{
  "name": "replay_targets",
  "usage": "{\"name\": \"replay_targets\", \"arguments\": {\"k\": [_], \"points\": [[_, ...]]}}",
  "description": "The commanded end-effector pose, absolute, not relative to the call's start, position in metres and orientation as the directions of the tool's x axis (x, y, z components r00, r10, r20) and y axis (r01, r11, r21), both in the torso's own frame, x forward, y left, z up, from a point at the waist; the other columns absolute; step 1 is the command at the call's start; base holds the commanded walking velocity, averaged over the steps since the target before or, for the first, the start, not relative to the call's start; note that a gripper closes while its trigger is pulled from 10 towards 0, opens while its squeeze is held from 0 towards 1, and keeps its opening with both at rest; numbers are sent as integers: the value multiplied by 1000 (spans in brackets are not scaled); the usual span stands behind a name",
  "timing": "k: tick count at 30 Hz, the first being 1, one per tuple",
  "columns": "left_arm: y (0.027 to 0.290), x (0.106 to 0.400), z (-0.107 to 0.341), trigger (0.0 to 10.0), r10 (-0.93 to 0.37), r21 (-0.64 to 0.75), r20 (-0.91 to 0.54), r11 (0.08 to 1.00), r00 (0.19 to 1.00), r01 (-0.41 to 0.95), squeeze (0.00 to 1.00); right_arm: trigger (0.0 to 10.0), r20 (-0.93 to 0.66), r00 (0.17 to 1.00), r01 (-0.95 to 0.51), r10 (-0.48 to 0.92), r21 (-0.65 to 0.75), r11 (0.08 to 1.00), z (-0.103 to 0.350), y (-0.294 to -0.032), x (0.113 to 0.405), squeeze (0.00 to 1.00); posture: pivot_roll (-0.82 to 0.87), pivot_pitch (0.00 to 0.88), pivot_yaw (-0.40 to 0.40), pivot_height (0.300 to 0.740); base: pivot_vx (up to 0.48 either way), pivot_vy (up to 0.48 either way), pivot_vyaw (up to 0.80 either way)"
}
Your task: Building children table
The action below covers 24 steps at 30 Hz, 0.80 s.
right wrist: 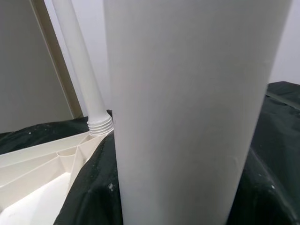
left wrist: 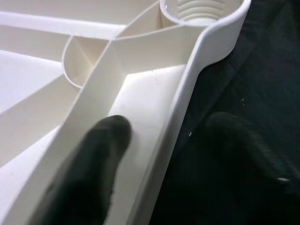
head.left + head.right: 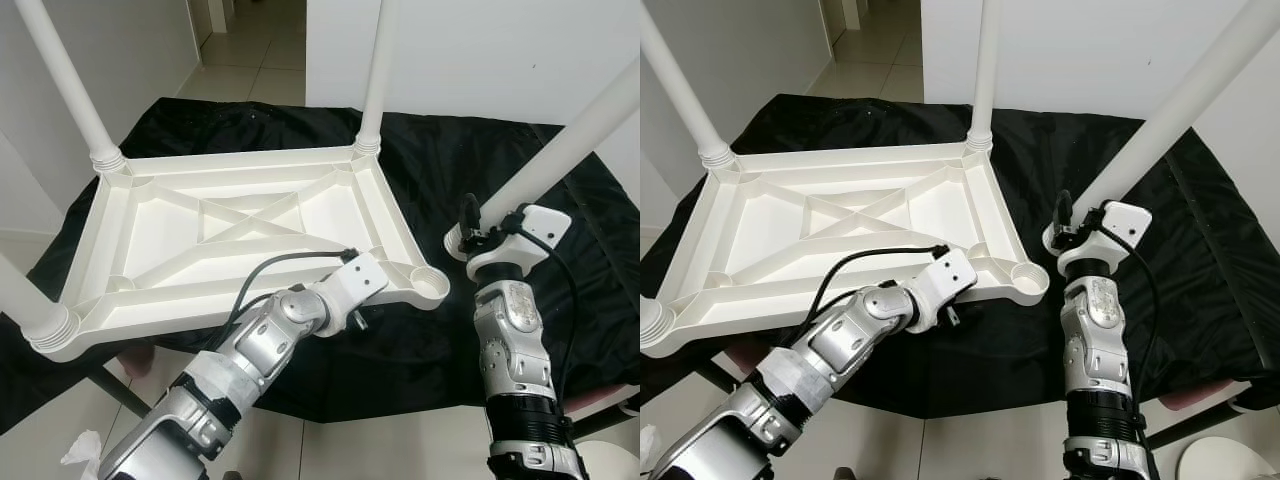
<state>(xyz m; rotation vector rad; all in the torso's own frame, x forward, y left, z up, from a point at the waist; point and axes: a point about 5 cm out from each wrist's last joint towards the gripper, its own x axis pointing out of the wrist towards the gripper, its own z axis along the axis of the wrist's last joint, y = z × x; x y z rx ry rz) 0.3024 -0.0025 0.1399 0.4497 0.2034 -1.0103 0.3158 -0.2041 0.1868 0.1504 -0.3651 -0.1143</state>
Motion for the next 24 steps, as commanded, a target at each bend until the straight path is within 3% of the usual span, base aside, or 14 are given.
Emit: {"name": "replay_targets", "arguments": {"k": [1,16,24], "points": [[1,306,144,0,-765,270,-350,470,541,840,0,10000,347,926,100,-149,156,983,189,-208,314,0,-43,57,32,740,0,0,0],[8,304,138,0,-791,277,-384,394,477,877,0,10000,337,929,111,-156,148,983,188,-209,315,0,-57,41,41,740,0,0,0],[22,292,126,0,-816,316,-449,237,365,919,0,10000,329,931,118,-158,138,983,186,-210,311,0,-63,41,41,740,0,0,0]]}}
